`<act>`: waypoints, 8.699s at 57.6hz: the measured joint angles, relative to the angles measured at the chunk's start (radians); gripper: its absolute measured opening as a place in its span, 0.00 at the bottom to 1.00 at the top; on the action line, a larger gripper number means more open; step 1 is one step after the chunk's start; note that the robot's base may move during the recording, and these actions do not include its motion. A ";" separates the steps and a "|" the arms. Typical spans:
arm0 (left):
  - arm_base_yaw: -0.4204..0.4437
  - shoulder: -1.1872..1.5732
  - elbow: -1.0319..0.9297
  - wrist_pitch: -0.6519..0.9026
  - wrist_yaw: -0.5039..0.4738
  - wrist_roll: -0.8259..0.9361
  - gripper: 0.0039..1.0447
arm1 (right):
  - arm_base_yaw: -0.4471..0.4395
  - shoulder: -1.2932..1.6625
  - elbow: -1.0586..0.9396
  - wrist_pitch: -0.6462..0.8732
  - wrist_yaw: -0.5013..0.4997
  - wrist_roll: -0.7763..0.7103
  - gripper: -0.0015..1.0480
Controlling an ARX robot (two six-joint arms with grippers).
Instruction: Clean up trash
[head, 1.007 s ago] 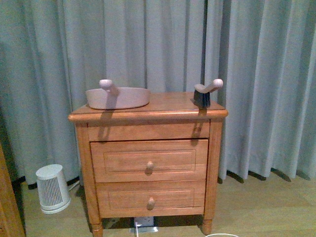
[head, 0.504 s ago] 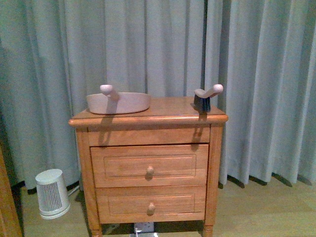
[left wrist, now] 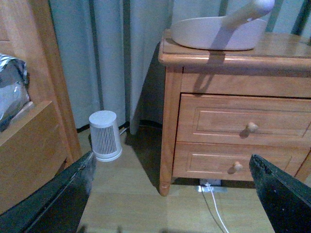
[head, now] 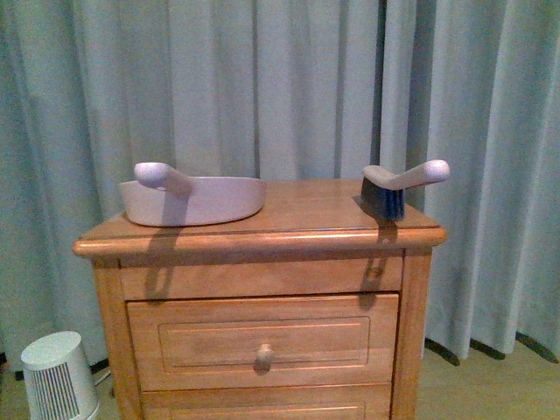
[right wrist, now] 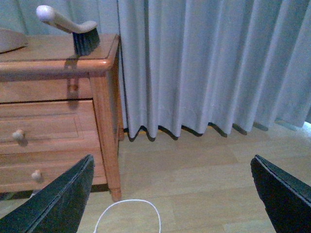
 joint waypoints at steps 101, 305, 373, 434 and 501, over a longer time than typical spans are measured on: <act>0.029 0.586 0.269 0.095 0.158 -0.266 0.93 | 0.000 0.000 0.000 0.000 0.000 0.000 0.93; -0.280 1.719 1.144 0.037 -0.107 0.003 0.26 | 0.000 0.000 0.000 0.000 0.000 0.000 0.93; 0.248 0.376 0.395 -0.028 0.418 0.091 0.26 | 0.003 0.002 0.000 -0.002 0.013 0.000 0.93; 0.248 0.376 0.394 -0.028 0.416 0.088 0.26 | 0.424 1.715 1.307 -0.471 0.294 0.399 0.93; 0.247 0.376 0.394 -0.028 0.416 0.088 0.26 | 0.432 1.880 1.309 -0.362 0.295 0.458 0.21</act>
